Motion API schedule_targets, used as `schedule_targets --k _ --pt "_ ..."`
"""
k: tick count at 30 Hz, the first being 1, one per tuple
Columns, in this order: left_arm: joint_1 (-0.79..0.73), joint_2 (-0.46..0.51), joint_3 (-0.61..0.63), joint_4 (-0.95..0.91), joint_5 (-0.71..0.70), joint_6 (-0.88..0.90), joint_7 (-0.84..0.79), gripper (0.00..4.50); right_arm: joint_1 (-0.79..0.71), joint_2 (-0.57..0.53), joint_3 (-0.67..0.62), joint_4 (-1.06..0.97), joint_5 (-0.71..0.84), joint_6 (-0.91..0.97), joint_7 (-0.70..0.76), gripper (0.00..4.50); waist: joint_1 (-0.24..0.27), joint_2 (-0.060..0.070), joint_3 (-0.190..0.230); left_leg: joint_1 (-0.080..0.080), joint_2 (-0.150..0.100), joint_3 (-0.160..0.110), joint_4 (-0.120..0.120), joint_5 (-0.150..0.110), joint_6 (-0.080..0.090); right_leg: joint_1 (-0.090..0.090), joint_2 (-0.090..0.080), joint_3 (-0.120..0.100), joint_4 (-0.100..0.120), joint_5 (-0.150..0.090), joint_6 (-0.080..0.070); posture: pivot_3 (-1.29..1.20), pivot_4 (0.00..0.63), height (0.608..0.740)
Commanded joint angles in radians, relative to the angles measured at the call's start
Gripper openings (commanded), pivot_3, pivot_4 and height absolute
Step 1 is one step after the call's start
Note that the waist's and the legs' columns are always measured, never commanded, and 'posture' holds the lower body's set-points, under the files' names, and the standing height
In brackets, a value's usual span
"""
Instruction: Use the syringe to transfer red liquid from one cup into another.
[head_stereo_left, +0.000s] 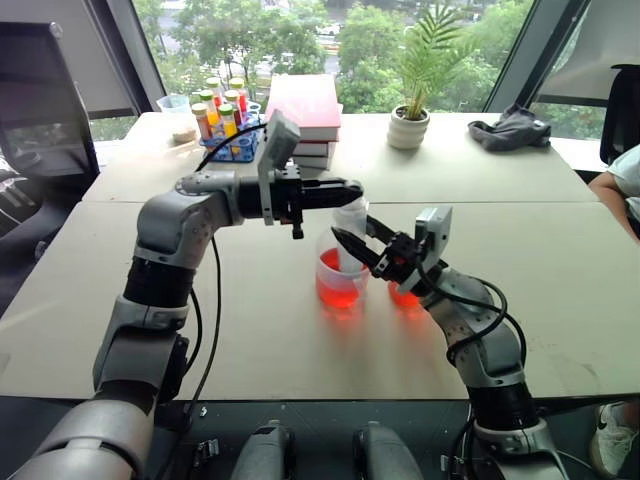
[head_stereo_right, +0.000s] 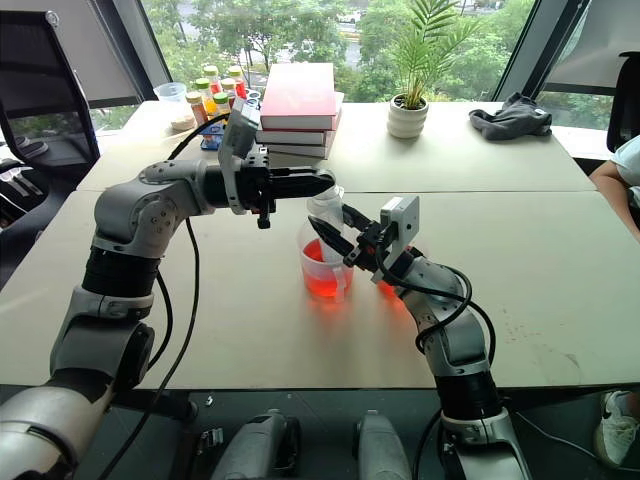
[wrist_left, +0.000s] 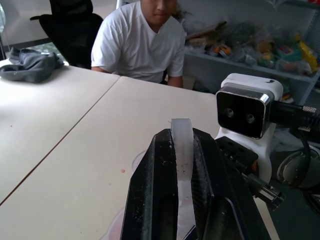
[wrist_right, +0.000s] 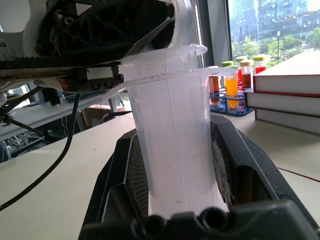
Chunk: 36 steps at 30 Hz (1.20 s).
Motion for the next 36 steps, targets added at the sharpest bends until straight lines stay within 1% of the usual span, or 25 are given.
schedule_targets --k 1,21,36 --pt "-0.076 0.022 0.041 0.007 0.018 -0.053 0.010 0.06 -0.004 -0.009 0.022 -0.003 0.010 0.001 0.034 1.38 0.000 0.000 0.000 0.000 0.000 0.000 0.000 0.000 0.000 0.000 0.000 0.000 0.000 0.000 0.000 0.00 0.150 0.740" --pt "-0.168 0.079 0.082 0.101 0.067 -0.120 -0.004 0.06 -0.005 -0.013 0.055 0.048 0.017 -0.002 0.067 1.38 -0.001 0.000 0.000 0.000 0.000 0.000 0.000 0.000 0.000 0.000 0.000 0.000 0.000 0.000 0.000 0.00 0.150 0.740" --pt "-0.176 0.080 0.080 0.105 0.061 -0.117 -0.008 0.06 -0.024 -0.020 0.048 0.040 0.021 -0.002 0.058 1.38 -0.001 0.000 0.000 0.000 0.000 0.000 0.000 0.000 0.000 0.000 0.000 0.000 0.000 0.000 0.000 0.00 0.150 0.740"
